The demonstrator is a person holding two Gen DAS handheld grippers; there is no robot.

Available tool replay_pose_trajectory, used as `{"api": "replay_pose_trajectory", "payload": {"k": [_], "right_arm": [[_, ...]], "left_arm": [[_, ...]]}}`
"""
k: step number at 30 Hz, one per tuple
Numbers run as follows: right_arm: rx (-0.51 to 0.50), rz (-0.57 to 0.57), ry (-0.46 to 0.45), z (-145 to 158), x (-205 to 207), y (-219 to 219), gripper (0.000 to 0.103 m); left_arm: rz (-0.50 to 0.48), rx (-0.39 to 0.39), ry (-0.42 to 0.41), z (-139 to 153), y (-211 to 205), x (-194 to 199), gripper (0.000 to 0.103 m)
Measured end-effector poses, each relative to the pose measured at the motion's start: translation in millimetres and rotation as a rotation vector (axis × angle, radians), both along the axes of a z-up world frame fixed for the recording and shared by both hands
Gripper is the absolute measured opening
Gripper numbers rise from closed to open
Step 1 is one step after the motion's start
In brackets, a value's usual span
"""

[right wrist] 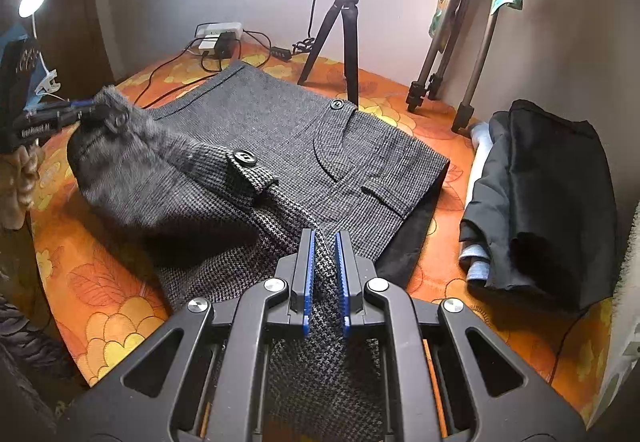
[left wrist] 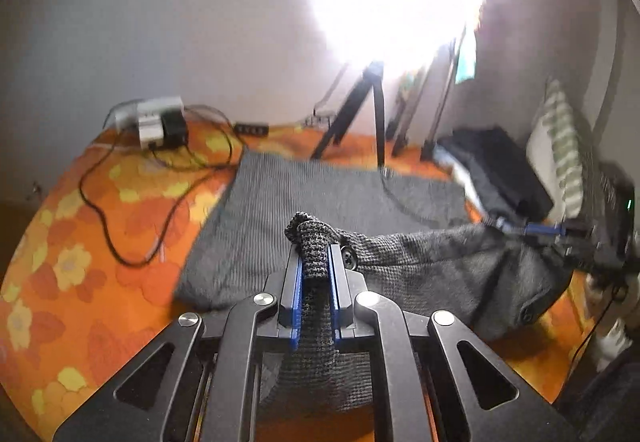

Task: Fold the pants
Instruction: 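Lift the hem with both grippers and fold it over toward the waistband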

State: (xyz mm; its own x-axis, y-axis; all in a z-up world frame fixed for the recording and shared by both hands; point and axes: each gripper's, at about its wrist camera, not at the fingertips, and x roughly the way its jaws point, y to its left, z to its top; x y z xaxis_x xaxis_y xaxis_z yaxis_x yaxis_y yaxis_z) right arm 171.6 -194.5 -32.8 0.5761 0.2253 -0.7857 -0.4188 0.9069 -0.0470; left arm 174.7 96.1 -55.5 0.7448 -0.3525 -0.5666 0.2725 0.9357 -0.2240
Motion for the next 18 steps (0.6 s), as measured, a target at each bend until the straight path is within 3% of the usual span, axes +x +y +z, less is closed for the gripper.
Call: {"api": "replay_pose_trajectory", "payload": {"k": [11, 18], "right_arm": [[-0.063, -0.003, -0.103, 35.2, 45.6, 5.9, 0.011], [-0.116, -0.023, -0.128, 32.0, 103.2, 10.3, 0.011]], "left_arm": [[0.026, 0.047, -0.125, 42.4, -2.7, 71.5, 0.009], [0.057, 0.05, -0.106, 27.8, -4.0, 123.0, 0.009]]}}
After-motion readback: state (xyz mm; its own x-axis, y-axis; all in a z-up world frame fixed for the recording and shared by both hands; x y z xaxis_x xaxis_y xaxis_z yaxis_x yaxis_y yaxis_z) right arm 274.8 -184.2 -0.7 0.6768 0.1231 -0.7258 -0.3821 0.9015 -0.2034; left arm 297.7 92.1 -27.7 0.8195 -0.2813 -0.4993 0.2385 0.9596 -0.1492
